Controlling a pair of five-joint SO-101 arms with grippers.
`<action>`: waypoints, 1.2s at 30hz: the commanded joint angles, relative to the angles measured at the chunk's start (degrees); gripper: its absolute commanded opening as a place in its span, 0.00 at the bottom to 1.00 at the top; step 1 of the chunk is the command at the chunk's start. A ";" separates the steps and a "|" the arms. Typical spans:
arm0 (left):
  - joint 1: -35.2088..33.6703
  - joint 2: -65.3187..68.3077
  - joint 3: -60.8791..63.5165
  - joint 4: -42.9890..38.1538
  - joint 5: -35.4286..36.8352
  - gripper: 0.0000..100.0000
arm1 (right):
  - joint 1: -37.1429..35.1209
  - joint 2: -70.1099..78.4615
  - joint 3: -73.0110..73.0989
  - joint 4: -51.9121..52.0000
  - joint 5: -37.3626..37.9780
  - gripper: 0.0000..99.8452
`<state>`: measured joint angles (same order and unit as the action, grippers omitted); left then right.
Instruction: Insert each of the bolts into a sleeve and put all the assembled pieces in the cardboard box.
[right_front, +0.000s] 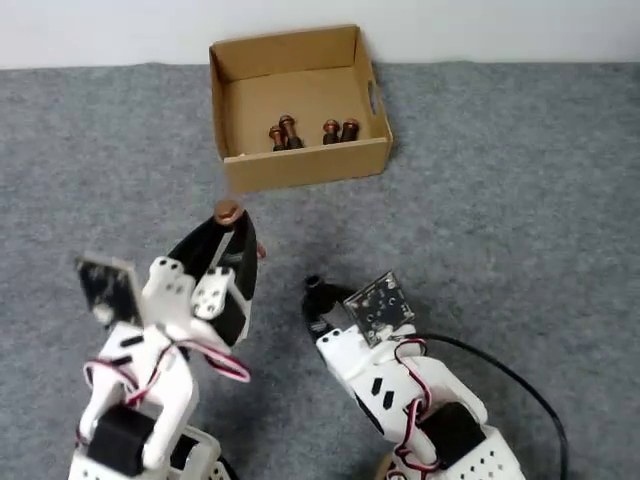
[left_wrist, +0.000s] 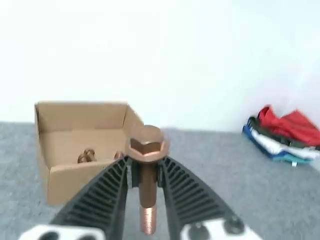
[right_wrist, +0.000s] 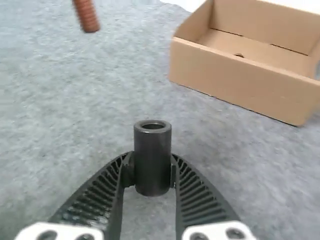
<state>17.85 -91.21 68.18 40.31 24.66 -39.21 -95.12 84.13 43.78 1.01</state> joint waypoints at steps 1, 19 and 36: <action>-0.26 -8.62 3.56 -2.99 0.44 0.00 | -2.68 -0.57 -0.53 -1.45 0.70 0.01; 7.12 -12.22 0.31 8.18 5.63 0.00 | -4.44 -0.04 0.00 -8.57 10.37 0.01; 6.15 -12.22 3.91 8.00 8.62 0.00 | -4.62 -0.57 -1.49 -8.66 11.25 0.01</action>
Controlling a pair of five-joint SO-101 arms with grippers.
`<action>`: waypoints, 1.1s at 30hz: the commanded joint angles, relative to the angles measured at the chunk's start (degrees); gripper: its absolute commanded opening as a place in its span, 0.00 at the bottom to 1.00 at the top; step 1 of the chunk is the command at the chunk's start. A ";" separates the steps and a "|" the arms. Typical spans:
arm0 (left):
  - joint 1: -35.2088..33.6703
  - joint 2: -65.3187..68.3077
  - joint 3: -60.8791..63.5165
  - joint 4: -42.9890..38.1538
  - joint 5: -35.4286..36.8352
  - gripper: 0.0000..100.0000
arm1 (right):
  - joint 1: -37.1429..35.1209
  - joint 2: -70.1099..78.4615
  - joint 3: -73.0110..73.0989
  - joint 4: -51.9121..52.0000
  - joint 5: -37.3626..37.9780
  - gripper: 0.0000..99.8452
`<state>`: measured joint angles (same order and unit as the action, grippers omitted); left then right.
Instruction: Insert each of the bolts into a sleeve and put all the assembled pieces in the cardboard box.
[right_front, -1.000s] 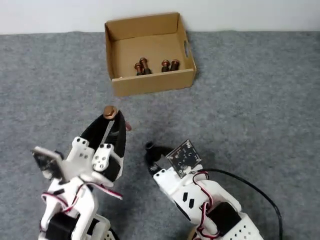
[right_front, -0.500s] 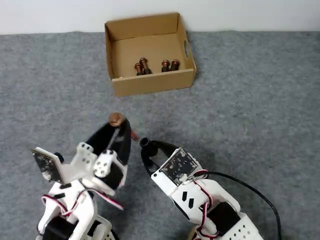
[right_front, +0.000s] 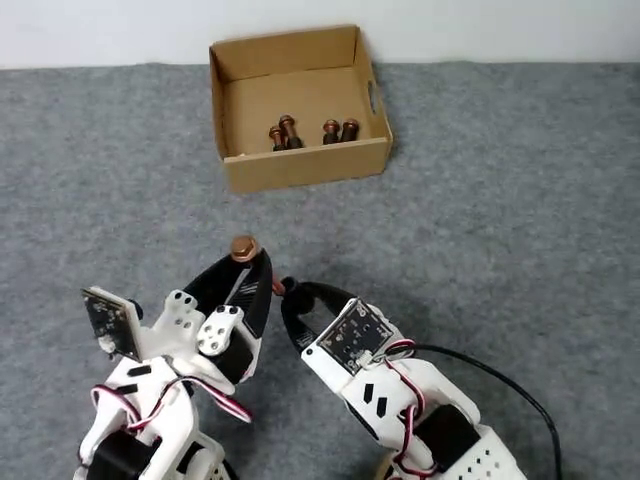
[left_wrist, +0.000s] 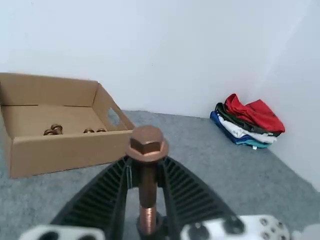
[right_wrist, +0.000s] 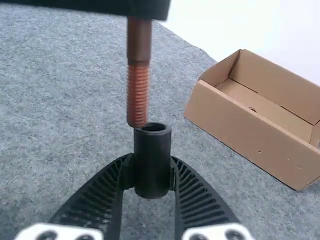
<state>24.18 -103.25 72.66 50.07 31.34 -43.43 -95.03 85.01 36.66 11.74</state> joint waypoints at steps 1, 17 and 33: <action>-0.09 -0.18 -0.48 -1.76 2.37 0.00 | -0.40 -0.66 -2.55 -1.54 0.53 0.01; -0.09 -0.26 5.41 -11.87 2.37 0.00 | -0.40 -0.66 -3.34 -1.45 0.53 0.01; 3.08 -0.35 1.10 5.71 -2.11 0.00 | -0.13 -0.66 -3.34 -1.54 0.53 0.01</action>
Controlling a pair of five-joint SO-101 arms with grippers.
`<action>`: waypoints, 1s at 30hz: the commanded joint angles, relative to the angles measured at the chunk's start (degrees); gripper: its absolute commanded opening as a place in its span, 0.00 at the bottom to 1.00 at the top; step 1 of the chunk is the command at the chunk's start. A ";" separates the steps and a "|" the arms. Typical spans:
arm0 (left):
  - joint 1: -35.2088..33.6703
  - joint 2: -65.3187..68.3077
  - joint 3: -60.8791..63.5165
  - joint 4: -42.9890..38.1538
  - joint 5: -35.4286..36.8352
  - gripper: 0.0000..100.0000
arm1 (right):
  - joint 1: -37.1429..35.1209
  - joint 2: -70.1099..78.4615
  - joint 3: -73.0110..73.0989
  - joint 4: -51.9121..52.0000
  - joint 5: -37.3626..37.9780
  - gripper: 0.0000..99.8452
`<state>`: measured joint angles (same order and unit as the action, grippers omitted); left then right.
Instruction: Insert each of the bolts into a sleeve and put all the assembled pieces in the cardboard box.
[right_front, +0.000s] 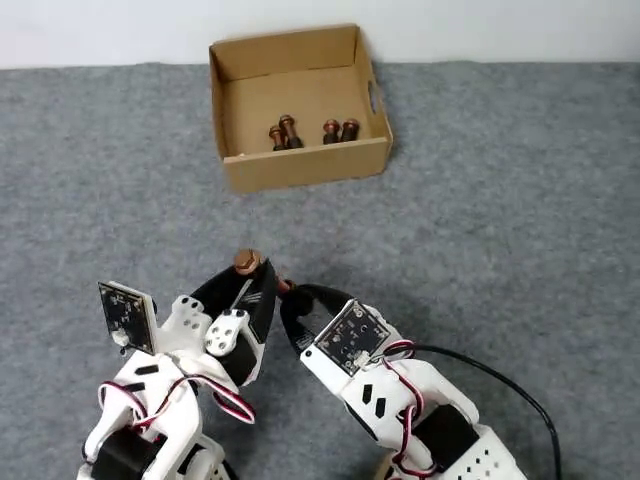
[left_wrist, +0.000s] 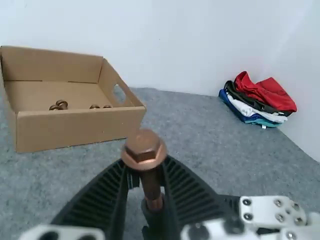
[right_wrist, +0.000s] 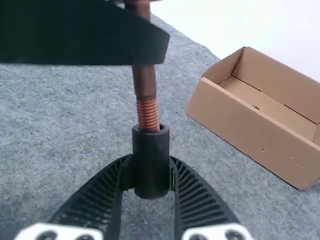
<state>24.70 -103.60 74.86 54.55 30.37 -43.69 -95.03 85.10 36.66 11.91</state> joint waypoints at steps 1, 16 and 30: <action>4.40 0.09 -0.48 1.49 -1.14 0.00 | 0.04 -0.66 -3.43 -1.54 0.44 0.01; 2.37 0.26 2.42 6.42 -12.48 0.21 | 0.31 -0.66 -6.15 -1.80 4.04 0.01; -10.02 -0.09 -14.73 18.29 -13.54 0.15 | 6.64 -0.13 -5.71 -1.80 3.60 0.01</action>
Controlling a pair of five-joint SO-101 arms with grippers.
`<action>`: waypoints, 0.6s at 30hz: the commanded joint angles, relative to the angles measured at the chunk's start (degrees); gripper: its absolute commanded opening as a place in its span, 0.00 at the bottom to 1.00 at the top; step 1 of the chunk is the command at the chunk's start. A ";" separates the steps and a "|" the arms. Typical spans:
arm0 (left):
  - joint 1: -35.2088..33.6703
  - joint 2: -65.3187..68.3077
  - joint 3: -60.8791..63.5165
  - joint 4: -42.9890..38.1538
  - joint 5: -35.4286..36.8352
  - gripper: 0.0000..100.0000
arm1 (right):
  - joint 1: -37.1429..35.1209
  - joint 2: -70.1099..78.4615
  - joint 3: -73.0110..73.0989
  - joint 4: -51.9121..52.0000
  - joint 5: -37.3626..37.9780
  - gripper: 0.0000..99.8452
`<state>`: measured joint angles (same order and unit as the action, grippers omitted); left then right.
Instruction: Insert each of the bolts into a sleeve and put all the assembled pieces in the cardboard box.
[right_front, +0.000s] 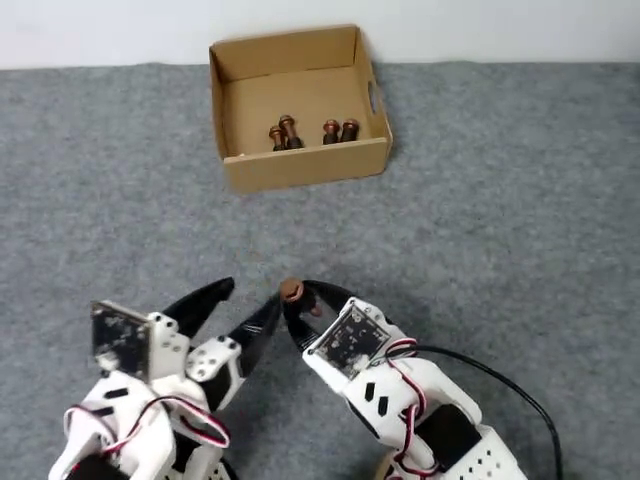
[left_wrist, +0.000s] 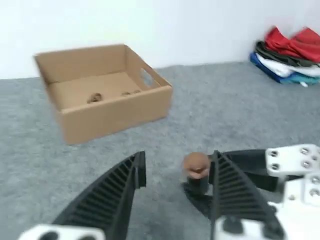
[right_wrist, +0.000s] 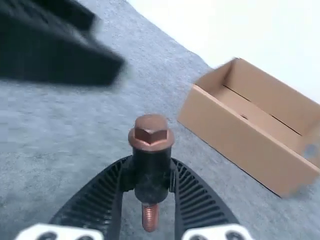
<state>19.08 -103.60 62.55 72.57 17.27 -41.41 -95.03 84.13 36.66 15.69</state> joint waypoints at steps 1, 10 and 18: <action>-6.68 -0.09 -2.42 0.18 -0.53 0.11 | 6.55 -0.13 -4.84 -1.71 -1.23 0.01; -21.01 -0.09 16.04 -1.41 -4.48 0.00 | 25.80 3.65 -19.60 13.05 -21.98 0.01; -21.45 -0.09 28.70 -6.77 -18.73 0.00 | 30.73 24.13 -42.55 25.10 -30.24 0.01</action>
<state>-1.93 -103.43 89.19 68.62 2.07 -11.87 -77.63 51.96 60.22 -12.35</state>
